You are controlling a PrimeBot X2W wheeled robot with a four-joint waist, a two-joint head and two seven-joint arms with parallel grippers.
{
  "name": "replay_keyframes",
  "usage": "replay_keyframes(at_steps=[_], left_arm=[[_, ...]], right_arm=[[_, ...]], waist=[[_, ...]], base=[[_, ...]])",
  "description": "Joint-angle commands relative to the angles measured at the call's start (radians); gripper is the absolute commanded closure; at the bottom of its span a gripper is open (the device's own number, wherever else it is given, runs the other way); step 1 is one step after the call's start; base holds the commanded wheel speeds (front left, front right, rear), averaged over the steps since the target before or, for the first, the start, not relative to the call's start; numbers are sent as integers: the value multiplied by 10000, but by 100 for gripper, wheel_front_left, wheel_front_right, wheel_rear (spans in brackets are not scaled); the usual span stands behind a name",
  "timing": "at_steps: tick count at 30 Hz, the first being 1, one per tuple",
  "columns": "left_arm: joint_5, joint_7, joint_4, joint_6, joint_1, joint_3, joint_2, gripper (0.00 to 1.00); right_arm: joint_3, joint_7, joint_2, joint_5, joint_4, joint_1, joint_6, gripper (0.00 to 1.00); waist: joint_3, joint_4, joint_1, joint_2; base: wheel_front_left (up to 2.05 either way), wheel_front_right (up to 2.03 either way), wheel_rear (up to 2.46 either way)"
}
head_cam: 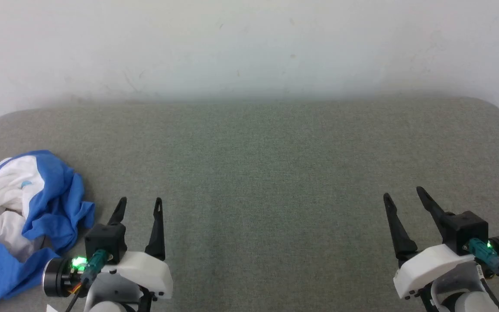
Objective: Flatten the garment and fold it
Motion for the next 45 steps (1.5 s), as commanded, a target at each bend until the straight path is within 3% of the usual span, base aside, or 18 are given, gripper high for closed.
replay_keyframes(at_steps=[1,20,45], left_arm=[[-97,-120,65,28,-19,-39,-3,0],[-462,-518,336,153,-88,-139,-11,0],[-987,-1041,500,421,-62,-116,-21,0]], right_arm=[[-38,-111,2,161,62,24,-1,0],[-120,-507,7,645,302,56,-4,0],[-170,-1029,15,1194,630,68,-8,0]], waist=[[2,1,0,-1],[13,208,0,-1],[65,1451,0,-1]], base=[[0,0,0],[0,0,0],[0,0,0]])
